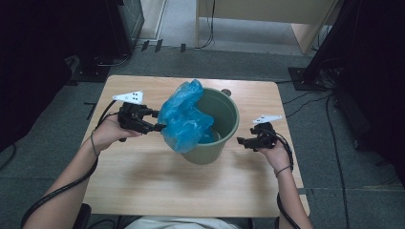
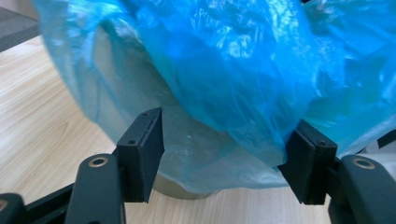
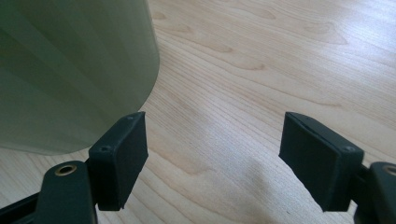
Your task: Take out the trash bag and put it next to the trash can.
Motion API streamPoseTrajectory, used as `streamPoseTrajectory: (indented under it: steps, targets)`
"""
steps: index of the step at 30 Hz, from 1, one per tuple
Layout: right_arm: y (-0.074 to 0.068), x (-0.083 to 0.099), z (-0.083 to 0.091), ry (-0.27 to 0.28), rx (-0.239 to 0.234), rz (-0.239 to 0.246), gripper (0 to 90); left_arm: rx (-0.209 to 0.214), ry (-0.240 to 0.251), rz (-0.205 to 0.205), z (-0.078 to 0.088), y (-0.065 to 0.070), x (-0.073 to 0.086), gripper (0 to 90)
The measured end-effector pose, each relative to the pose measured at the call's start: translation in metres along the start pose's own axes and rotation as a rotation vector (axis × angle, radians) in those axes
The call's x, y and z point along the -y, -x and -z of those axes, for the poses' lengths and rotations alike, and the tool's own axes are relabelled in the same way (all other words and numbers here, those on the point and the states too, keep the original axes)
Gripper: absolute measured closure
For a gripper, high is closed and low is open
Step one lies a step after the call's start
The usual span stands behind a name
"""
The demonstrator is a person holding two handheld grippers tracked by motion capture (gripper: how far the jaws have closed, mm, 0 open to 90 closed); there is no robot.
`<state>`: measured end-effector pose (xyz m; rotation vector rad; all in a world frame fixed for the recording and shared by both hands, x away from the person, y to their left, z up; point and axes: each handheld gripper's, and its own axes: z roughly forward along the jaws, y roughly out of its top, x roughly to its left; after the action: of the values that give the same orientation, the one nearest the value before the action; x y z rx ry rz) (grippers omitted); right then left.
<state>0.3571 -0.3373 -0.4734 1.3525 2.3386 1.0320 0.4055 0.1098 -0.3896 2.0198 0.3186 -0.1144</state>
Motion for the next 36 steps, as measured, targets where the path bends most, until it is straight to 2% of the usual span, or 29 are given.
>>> streamPoseTrajectory:
  steps: [4, 5, 6, 12, 15, 16, 20, 25, 28, 31, 36]
  targets:
    - [0.0, 0.001, -0.001, -0.004, -0.003, 0.005, 23.1, 0.019, -0.004, -0.005, -0.009, -0.003, 0.001, 35.2]
    - [0.0, 0.001, -0.002, -0.003, -0.002, 0.008, 23.1, 0.026, -0.003, -0.008, -0.01, -0.003, 0.001, 43.0]
    - [0.0, 0.001, -0.002, -0.003, -0.002, 0.008, 23.1, 0.031, -0.002, -0.008, -0.01, -0.003, 0.001, 43.0]
    - [0.0, 0.002, -0.002, -0.006, 0.001, 0.007, 23.1, 0.055, 0.007, 0.004, -0.013, -0.003, 0.0, 63.7]
    - [0.0, 0.002, -0.002, -0.007, 0.001, 0.004, 23.0, 0.068, 0.003, 0.023, -0.014, -0.001, -0.001, 76.1]
    - [-0.001, 0.003, -0.002, -0.008, 0.0, 0.002, 23.1, 0.073, 0.002, 0.032, -0.014, -0.001, -0.001, 83.6]
    - [-0.001, 0.003, -0.002, -0.007, 0.002, 0.0, 23.1, 0.072, 0.004, 0.079, -0.014, -0.002, -0.002, 88.7]
    - [0.001, 0.004, -0.002, -0.006, 0.004, 0.003, 23.2, 0.065, 0.01, 0.11, -0.007, -0.001, -0.009, 90.0]
    - [0.001, 0.005, -0.001, -0.007, 0.007, -0.001, 23.1, 0.041, -0.01, 0.101, -0.001, 0.0, -0.016, 90.0]
    - [0.001, 0.005, -0.001, -0.003, 0.008, -0.01, 23.1, 0.025, -0.007, 0.11, 0.005, 0.0, -0.019, 90.0]
    - [0.001, 0.005, -0.001, -0.006, 0.007, -0.009, 23.1, 0.014, 0.044, 0.108, 0.019, 0.001, -0.022, 90.0]
